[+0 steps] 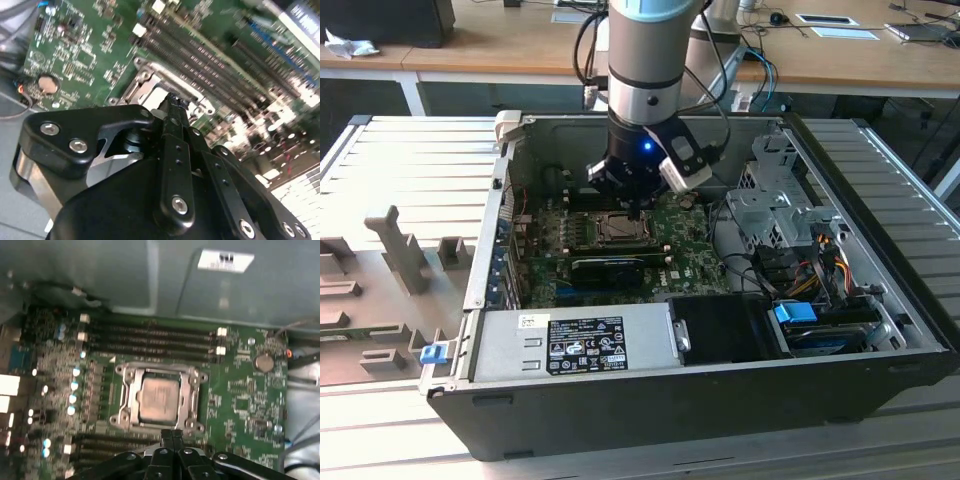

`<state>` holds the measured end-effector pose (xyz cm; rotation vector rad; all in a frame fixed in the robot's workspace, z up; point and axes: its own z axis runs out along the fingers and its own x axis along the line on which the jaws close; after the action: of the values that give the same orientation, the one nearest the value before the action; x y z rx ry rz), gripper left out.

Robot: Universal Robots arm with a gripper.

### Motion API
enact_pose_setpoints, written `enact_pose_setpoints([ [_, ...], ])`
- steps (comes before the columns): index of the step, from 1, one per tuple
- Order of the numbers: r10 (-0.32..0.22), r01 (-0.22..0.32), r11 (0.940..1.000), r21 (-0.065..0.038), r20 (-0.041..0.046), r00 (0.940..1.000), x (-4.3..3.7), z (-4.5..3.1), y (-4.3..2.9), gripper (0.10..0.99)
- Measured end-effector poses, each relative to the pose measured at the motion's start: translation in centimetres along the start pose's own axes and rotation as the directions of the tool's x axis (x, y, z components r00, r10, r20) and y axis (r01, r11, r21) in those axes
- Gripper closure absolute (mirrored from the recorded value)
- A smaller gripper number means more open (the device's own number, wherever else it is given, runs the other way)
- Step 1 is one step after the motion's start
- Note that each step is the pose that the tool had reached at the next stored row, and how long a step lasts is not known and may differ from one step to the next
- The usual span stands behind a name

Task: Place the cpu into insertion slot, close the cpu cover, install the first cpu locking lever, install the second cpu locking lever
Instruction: 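Install the second cpu locking lever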

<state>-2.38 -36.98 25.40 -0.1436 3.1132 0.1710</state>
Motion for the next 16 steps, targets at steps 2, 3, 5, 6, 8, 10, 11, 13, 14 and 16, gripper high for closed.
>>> enact_pose_setpoints([
  [2, 0.000, 0.000, 1.0000, 0.000, -0.0017, 1.0000, 0.06, -0.06, -0.64, 0.980],
  [3, 0.000, 0.000, 1.0000, 0.000, -0.0041, 1.0000, 0.07, -0.03, -0.73, 0.980],
  [5, -0.013, 0.013, 0.9999, -0.008, -0.0069, 0.9999, 0.10, 0.10, -0.78, 0.980],
  [6, -0.032, 0.032, 0.9994, -0.014, -0.0082, 0.9995, 0.22, 0.35, -0.85, 0.980],
  [8, -0.046, 0.046, 0.9988, -0.017, -0.0095, 0.9989, 0.43, 0.66, -0.92, 0.980],
  [10, -0.061, 0.061, 0.9979, -0.023, -0.0102, 0.9981, 0.67, 0.93, -0.96, 0.980],
  [11, -0.067, 0.066, 0.9974, -0.026, -0.0105, 0.9977, 0.95, 1.09, -1.00, 0.980],
  [13, -0.067, 0.067, 0.9973, -0.031, -0.0097, 0.9977, 1.82, 1.26, -1.07, 0.980],
  [14, -0.066, 0.066, 0.9973, -0.032, -0.0095, 0.9978, 2.35, 1.35, -1.02, 0.980],
  [16, -0.066, 0.065, 0.9973, -0.032, -0.0094, 0.9978, 2.99, 1.71, -1.01, 0.980],
])
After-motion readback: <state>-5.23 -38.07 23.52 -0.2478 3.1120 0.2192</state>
